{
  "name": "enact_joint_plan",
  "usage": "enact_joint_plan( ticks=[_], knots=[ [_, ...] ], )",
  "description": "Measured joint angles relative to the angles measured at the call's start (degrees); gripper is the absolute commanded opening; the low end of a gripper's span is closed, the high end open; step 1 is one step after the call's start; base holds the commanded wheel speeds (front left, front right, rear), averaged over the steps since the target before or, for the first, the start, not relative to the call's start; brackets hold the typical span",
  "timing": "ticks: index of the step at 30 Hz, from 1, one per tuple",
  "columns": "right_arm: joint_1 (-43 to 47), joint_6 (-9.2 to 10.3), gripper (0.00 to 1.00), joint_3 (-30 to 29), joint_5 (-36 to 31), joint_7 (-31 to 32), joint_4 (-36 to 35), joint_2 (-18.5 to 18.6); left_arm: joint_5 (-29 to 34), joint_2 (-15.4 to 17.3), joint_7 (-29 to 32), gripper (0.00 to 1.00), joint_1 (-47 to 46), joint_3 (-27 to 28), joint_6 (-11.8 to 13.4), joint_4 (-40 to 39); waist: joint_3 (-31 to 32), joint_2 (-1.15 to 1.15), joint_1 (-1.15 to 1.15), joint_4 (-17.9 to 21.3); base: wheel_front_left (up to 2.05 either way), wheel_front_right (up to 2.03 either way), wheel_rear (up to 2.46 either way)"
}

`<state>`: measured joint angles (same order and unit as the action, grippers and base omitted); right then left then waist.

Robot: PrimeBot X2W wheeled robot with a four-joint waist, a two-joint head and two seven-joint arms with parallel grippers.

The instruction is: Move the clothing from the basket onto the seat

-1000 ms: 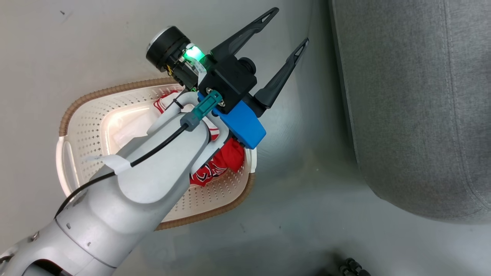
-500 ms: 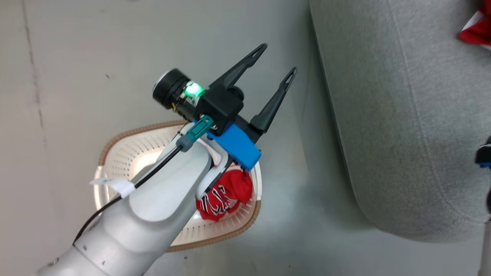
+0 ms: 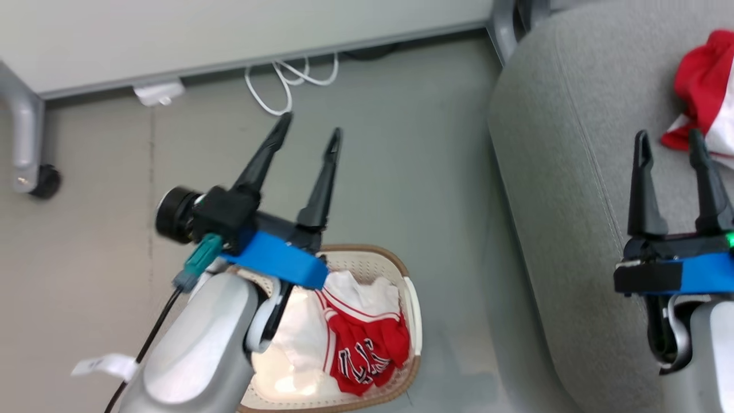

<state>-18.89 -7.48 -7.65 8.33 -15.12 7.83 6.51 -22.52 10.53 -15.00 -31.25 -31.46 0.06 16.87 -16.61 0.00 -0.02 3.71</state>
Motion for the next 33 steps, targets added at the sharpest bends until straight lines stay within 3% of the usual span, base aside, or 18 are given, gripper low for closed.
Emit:
enact_joint_plan(
  ticks=[14,33],
  knots=[
    [9.31,0.0,1.0,3.45,-0.21,0.0,-2.6,-2.33,5.1,-1.64,0.0,1.0,16.13,15.58,-1.48,-5.65,9.68,0.0,0.0,-4.56,0.0,0.0,0.0],
    [17.32,0.0,1.0,3.46,0.79,0.0,-1.94,-3.48,10.4,-5.55,0.0,1.0,27.65,25.2,-4.6,-5.0,15.85,0.0,0.01,-6.21,0.0,0.0,0.0]
  ],
)
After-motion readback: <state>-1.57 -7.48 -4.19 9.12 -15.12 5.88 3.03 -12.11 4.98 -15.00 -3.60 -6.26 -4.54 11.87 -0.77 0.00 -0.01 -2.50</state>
